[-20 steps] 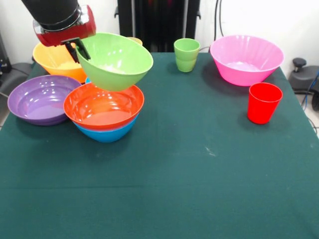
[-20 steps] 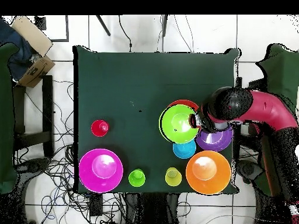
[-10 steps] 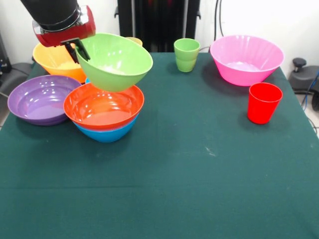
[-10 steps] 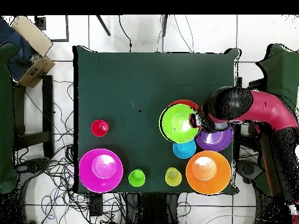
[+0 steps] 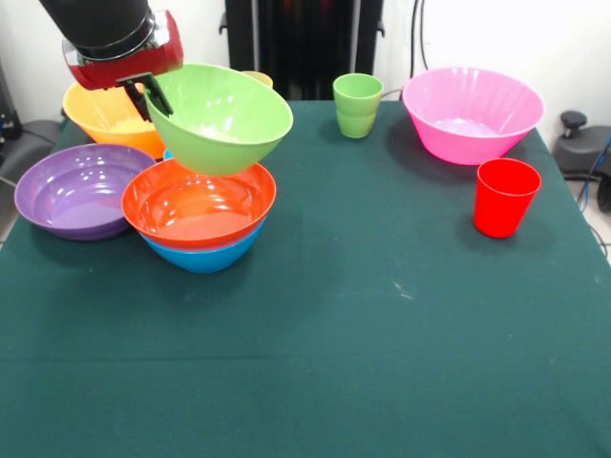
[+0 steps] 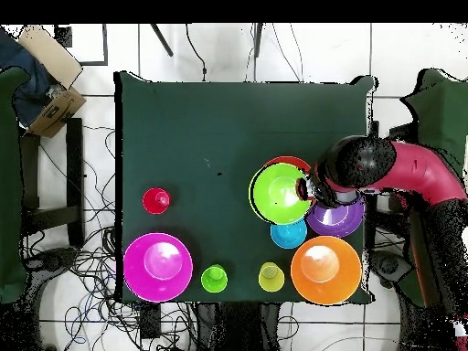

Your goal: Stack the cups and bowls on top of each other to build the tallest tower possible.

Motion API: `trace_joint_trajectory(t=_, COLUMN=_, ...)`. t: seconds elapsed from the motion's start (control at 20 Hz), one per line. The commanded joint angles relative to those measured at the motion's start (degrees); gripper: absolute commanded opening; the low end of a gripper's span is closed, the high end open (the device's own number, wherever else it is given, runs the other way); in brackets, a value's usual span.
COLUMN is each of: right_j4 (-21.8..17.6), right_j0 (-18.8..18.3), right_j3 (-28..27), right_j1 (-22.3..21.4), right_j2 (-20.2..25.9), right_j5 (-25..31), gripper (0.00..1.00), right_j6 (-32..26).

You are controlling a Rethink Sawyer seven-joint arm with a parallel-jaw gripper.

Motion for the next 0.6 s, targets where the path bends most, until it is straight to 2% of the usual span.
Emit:
trace_joint_trajectory(t=0.05, right_j4=-5.78, right_j0=0.56, right_j3=-1.52, right_j1=1.45, right_j2=1.01, right_j5=3.98, gripper=0.00, right_j6=-19.75)
trace_joint_trajectory(t=0.15, right_j4=-5.42, right_j0=0.48, right_j3=-1.41, right_j1=1.48, right_j2=1.04, right_j5=3.68, gripper=0.00, right_j6=-19.18)
trace_joint_trajectory(t=0.2, right_j4=-5.39, right_j0=0.39, right_j3=-1.11, right_j1=1.36, right_j2=1.15, right_j5=2.67, gripper=1.00, right_j6=-18.75)
trace_joint_trajectory(t=0.6, right_j4=-5.71, right_j0=1.14, right_j3=-2.06, right_j1=1.34, right_j2=0.97, right_j5=4.95, gripper=1.00, right_j6=-19.45)
